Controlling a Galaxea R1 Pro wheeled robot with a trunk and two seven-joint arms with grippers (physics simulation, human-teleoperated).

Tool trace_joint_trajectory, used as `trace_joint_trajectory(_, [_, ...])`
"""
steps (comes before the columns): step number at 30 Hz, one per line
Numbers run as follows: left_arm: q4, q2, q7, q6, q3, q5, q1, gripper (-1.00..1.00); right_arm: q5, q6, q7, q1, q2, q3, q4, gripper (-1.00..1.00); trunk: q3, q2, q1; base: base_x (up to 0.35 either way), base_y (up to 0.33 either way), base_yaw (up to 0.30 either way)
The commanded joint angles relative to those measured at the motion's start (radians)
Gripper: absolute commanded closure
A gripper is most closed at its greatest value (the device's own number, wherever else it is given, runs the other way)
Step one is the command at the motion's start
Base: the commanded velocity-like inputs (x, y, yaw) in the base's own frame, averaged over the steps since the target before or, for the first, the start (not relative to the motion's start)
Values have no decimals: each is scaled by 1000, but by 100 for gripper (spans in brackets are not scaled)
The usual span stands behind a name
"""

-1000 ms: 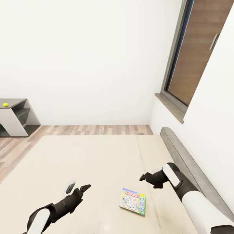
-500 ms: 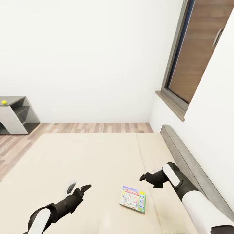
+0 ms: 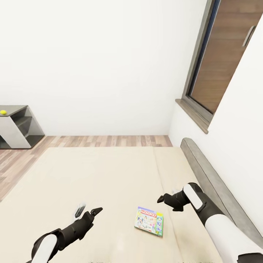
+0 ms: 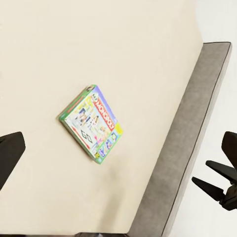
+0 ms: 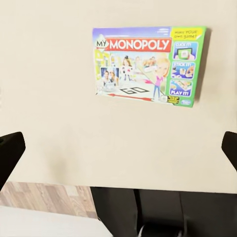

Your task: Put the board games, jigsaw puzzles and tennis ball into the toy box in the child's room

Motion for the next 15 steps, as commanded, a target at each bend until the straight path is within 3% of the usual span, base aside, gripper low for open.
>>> trace_joint_trajectory(1, [-1,0,9,4,1,11,0,-100,-11,2,-5,-1,-1,5,-1,-100,-4,-2,1,0,0,0])
trace_joint_trajectory(15, [0,0,8,3,1,11,-1,-100,-9,2,71,-1,-3,5,-2,-100,-27,-2,1,0,0,0])
